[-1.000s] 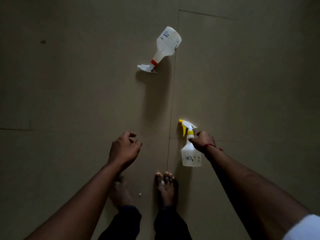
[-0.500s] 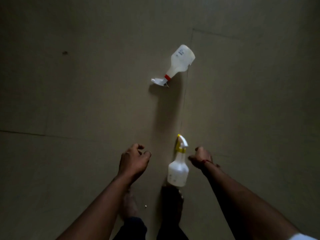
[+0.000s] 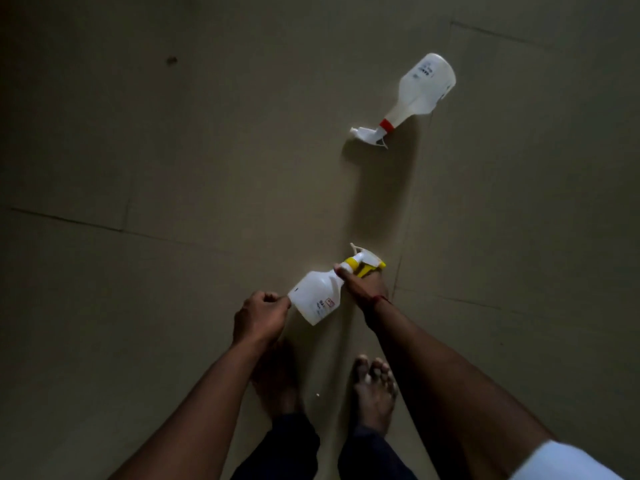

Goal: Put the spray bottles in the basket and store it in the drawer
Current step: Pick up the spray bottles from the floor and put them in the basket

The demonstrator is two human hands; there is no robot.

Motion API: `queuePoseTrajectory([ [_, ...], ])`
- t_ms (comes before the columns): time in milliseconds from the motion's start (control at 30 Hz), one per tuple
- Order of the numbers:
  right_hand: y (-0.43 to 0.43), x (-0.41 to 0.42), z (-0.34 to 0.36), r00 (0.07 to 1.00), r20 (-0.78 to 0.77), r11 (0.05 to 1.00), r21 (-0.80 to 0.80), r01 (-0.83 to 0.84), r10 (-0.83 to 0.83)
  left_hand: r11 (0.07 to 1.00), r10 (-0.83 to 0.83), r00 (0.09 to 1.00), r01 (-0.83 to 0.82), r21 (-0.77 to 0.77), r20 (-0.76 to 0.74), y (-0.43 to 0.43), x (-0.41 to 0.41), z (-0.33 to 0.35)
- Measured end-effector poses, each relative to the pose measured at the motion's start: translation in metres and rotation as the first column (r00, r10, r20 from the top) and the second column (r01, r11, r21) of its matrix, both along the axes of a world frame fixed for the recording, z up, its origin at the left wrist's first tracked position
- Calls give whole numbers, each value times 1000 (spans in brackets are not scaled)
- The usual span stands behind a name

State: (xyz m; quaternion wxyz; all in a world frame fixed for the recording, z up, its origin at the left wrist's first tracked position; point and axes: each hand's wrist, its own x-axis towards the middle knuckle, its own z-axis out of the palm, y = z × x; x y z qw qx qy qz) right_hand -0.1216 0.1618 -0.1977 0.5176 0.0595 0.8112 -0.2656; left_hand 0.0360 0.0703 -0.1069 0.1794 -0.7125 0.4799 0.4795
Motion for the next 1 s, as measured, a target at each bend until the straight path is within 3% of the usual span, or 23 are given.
queuePoseTrajectory([
  [133,-26,9,-29,912,120,919,93,383,-392,999,52,998,-52,-1,34,3,12,-10],
  [233,-39,14,-39,873,107,879,92,468,-476,998,66,997,-66,11,40,3,13,-12],
  [367,-40,9,-11,940,44,937,104,334,-339,997,77,996,-76,-27,35,-9,4,-2],
  [500,-42,-9,62,998,-18,996,-69,57,-58,994,77,996,-74,-79,36,-26,-9,35],
  [767,-82,-50,264,987,-96,944,-292,-155,132,978,26,999,-34,-205,-43,-80,-25,186],
  [1000,-131,-20,452,911,-199,838,-358,-412,362,947,11,999,-23,-320,-40,-115,32,371],
])
